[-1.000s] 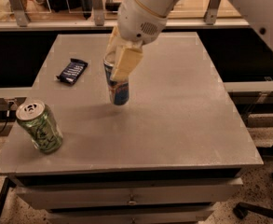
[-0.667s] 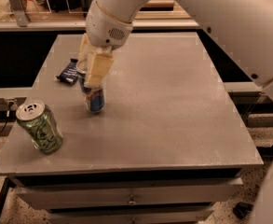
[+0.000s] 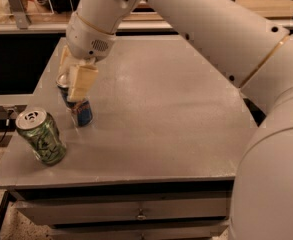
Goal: Move redbull can near green can
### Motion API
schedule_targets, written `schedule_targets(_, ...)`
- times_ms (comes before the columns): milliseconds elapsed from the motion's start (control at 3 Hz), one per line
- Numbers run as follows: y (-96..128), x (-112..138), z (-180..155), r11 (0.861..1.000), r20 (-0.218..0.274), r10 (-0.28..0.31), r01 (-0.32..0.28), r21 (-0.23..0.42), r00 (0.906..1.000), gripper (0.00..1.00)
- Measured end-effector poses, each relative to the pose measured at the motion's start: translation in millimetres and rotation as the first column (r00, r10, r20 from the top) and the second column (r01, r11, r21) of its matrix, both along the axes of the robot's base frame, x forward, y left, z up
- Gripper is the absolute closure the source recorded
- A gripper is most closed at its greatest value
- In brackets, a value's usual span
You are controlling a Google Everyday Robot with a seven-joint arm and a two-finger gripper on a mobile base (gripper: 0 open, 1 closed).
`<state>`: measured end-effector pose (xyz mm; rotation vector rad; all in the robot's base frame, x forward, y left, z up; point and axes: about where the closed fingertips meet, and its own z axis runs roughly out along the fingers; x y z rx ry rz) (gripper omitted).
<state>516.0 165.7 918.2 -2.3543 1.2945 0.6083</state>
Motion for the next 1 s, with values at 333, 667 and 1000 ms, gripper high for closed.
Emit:
schedule_targets(333, 11.1, -4.8, -0.5, 0.999, -0.004, 0.044, -0.044, 0.011, 0.999, 1.0)
schedule_targets(667, 17.8, -7.5, -1.5, 0.996, -0.019, 0.08, -0.08, 0.028, 0.9966, 1.0)
schedule_targets(1000, 18.4, -7.7, -1.3, 0.996, -0.02, 0.084, -0.083, 0.029, 0.9963, 0.88)
